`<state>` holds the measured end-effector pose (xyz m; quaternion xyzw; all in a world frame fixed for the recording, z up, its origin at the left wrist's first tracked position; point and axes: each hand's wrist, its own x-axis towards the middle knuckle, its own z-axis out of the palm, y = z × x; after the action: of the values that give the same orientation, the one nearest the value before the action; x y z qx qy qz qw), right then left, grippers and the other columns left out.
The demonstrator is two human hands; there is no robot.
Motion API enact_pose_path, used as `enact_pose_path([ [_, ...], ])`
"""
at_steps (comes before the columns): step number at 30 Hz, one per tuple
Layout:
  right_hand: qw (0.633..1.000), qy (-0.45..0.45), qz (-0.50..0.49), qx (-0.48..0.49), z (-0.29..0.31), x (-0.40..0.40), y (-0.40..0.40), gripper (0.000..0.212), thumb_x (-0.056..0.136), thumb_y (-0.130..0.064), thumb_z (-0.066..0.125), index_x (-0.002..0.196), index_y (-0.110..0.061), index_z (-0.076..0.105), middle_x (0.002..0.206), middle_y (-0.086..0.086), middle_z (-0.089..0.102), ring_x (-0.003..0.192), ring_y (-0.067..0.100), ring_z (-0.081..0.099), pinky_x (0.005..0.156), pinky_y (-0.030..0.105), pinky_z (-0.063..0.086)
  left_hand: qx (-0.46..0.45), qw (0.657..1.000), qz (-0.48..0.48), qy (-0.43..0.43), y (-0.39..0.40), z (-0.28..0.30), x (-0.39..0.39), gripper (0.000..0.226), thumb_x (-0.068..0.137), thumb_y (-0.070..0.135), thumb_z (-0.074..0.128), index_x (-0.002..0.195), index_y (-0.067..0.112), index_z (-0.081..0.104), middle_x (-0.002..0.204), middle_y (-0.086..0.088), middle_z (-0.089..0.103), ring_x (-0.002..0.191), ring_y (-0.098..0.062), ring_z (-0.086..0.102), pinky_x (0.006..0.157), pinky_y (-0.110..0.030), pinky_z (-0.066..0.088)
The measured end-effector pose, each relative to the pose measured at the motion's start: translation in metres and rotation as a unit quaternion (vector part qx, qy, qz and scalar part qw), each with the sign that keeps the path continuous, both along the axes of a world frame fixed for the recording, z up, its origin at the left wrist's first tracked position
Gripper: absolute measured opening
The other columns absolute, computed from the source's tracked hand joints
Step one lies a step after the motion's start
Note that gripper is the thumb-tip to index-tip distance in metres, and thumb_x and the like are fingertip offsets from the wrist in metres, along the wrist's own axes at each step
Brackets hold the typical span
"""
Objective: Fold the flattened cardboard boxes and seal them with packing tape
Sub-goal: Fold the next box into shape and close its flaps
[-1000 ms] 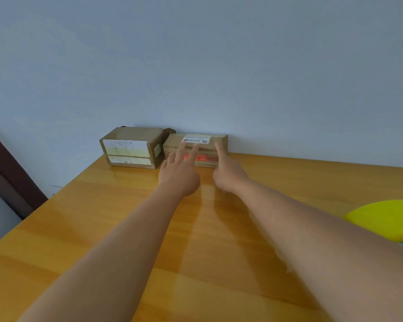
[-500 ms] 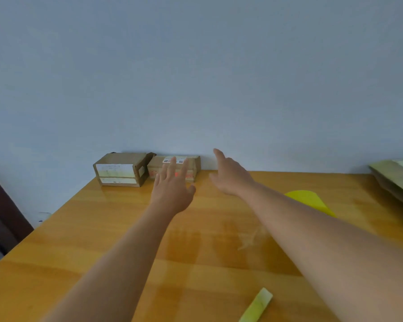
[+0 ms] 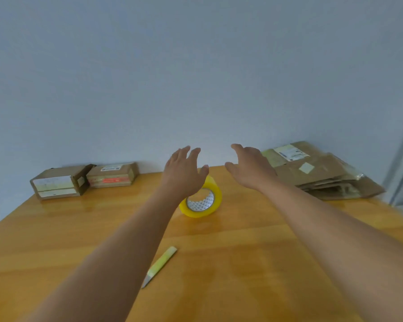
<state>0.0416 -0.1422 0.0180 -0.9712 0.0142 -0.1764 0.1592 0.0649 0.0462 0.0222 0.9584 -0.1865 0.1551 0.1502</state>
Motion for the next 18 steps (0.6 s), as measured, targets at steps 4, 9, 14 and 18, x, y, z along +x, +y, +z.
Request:
enact_pose_path([
  [4,0.998,0.022,-0.056,-0.007,-0.033,-0.024,-0.07,0.061,0.097,-0.044,0.05,0.148,-0.016,0.033,0.142,0.014,0.048,0.135,0.032,0.038,0.102,0.045,0.041,0.006,0.999,-0.05,0.021,-0.061,-0.021,-0.014,0.062,0.101,0.047,0.044,0.155,0.023,0.025,0.163,-0.005,0.019,0.151,-0.025,0.014,0.121,-0.042,0.018],
  [9,0.99,0.052,-0.102,-0.089,-0.075,-0.038,-0.131,0.07,0.097,-0.047,0.051,0.154,-0.017,0.022,0.163,0.011,0.019,0.152,0.033,0.004,0.122,0.049,0.015,0.013,0.993,-0.099,0.058,-0.117,-0.051,-0.026,0.061,0.102,0.045,0.043,0.155,0.022,0.024,0.164,-0.005,0.017,0.15,-0.025,0.013,0.12,-0.043,0.02],
  [14,0.982,0.069,-0.122,-0.127,-0.096,-0.024,-0.151,0.084,0.097,-0.049,0.054,0.158,-0.024,0.003,0.166,0.009,-0.009,0.151,0.032,-0.017,0.122,0.052,-0.004,0.03,0.991,-0.109,0.078,-0.136,-0.078,-0.031,0.06,0.102,0.047,0.04,0.155,0.025,0.023,0.164,-0.003,0.015,0.151,-0.024,0.011,0.122,-0.042,0.018],
  [18,0.978,0.064,-0.134,-0.143,-0.103,-0.001,-0.156,0.094,0.094,-0.054,0.056,0.158,-0.025,-0.007,0.165,0.011,-0.015,0.15,0.035,-0.017,0.118,0.055,-0.011,0.043,0.99,-0.105,0.081,-0.138,-0.09,-0.024,0.059,0.102,0.048,0.039,0.155,0.026,0.021,0.165,-0.002,0.014,0.152,-0.024,0.01,0.121,-0.042,0.017],
])
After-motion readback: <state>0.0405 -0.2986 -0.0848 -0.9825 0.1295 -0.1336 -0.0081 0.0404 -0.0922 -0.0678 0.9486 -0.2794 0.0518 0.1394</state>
